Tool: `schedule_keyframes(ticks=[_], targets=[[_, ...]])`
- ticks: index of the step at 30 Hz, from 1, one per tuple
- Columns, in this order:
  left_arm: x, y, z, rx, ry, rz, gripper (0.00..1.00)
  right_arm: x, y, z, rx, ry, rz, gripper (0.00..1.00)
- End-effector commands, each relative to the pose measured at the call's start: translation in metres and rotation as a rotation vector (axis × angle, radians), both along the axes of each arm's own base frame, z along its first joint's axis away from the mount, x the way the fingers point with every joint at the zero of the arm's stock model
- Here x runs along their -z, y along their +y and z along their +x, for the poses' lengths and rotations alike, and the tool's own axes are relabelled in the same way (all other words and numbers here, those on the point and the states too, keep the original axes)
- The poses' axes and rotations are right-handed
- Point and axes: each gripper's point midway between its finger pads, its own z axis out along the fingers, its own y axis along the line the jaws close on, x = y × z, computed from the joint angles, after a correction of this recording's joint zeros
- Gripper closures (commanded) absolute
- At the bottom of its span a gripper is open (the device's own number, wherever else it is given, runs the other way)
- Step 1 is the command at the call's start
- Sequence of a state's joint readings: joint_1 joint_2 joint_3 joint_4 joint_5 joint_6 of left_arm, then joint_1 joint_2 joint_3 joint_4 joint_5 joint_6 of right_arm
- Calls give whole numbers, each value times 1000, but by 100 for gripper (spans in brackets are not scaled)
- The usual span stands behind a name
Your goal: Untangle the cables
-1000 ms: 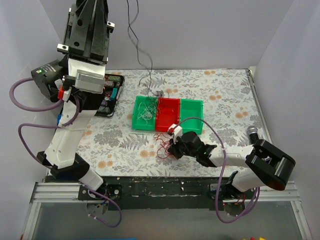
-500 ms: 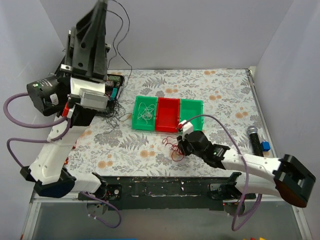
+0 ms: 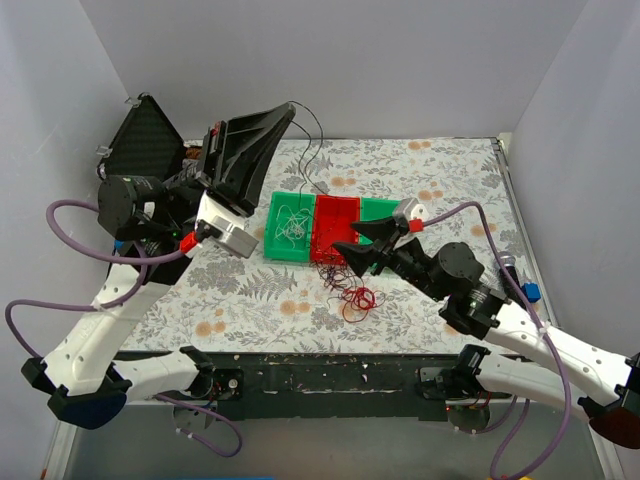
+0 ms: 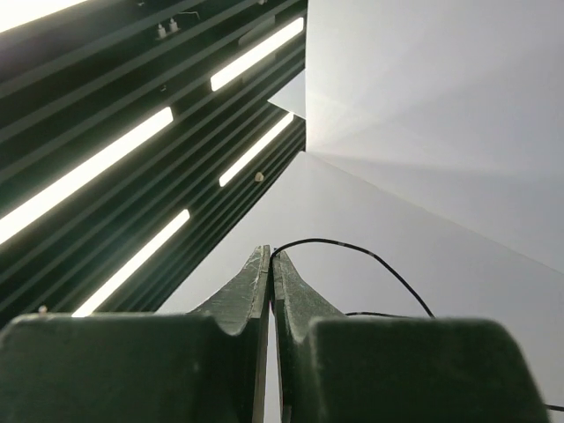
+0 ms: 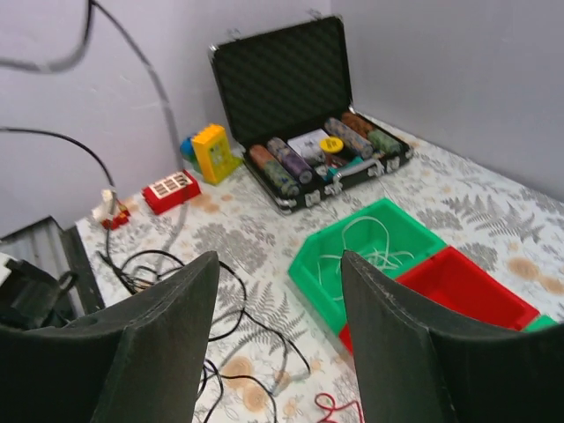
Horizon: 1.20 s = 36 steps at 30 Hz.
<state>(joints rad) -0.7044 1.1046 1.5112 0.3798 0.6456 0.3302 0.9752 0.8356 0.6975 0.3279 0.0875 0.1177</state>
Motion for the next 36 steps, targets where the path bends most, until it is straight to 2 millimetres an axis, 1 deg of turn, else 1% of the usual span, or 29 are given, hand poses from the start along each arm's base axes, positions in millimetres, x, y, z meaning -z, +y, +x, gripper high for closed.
schedule_keyframes(ticks=[1, 4, 7, 12, 15, 18, 22, 26, 28, 31, 36], targets=[[7, -1, -5, 15, 5, 26, 100, -36, 5, -21, -110, -63, 114, 33], [13, -6, -2, 23, 12, 43, 100, -32, 4, -22, -113, -61, 116, 33], [17, -9, 2, 21, 24, 52, 100, -32, 3, -24, -118, -70, 116, 32], [20, -11, 3, 17, 22, 65, 100, -40, -1, -34, -156, -113, 141, 32], [21, -12, 2, 21, 18, 70, 100, -44, 5, -43, -218, -136, 141, 32], [23, -12, 3, 21, 22, 74, 100, -46, 14, -44, -248, -147, 130, 33], [23, -12, 4, 19, 25, 74, 100, -54, 23, -41, -265, -209, 129, 32], [23, -14, 3, 25, 23, 76, 100, -62, 33, -32, -251, -269, 118, 29], [23, -15, 3, 27, 20, 78, 100, -61, 39, -31, -264, -294, 112, 28], [21, -16, 3, 32, 18, 78, 100, -52, 51, -28, -290, -285, 87, 28], [21, -17, 2, 37, 17, 80, 100, -43, 60, -23, -301, -242, 66, 38]])
